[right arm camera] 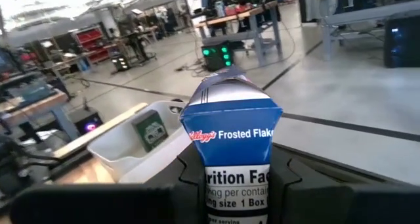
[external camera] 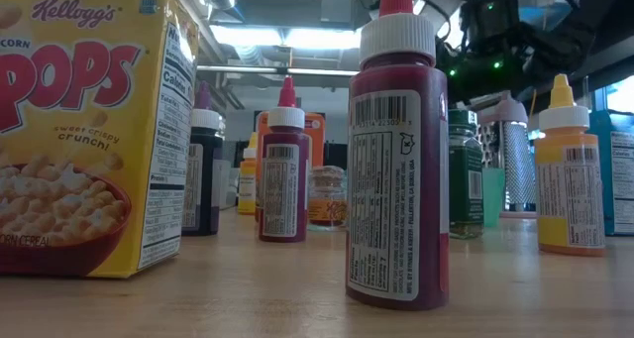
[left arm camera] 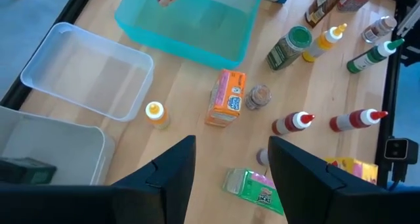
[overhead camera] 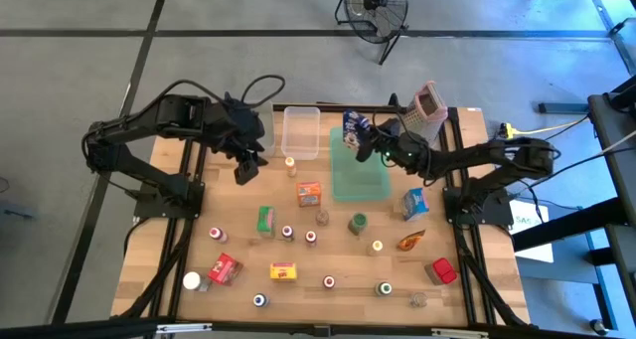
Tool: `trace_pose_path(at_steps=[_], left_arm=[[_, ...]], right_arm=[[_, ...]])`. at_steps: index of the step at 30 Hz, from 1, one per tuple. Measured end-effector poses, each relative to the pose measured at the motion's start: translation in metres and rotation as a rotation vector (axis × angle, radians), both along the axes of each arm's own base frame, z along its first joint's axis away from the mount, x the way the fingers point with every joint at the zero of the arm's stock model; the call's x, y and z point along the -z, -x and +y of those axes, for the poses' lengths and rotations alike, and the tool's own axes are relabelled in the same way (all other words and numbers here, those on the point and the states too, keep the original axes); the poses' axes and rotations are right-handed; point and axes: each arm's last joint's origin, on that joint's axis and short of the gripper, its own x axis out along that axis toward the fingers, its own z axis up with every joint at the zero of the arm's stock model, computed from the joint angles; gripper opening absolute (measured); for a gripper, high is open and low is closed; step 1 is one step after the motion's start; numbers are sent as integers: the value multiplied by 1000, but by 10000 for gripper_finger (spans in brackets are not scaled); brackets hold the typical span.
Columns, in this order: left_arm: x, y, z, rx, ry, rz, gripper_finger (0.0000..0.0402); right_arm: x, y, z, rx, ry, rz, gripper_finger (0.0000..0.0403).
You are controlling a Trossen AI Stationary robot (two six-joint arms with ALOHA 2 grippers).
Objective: Pick & Place Kitchen Items
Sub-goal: Put the blue cereal box into the blue bin
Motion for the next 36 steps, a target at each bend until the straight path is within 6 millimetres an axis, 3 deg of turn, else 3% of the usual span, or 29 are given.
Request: trace_pose_path(at_steps=[5, 12, 18, 27, 36], left_arm=[[0, 1, 5, -6, -15, 2, 186], [0, 2, 16, 7, -63, 12, 187], [1, 4, 29, -5, -102, 21, 186], [24, 0, 47, -24, -112, 114, 186], [51, -3, 53, 14, -42, 170, 185]], right_arm=[[11, -9, 3, 21, 25, 49, 80], [11, -42, 9, 74, 146, 148, 80], [36, -63, 20, 222, 132, 216, 80], [62, -93, 18, 265, 166, 250, 80], [74, -97, 14, 314, 184, 307, 80]])
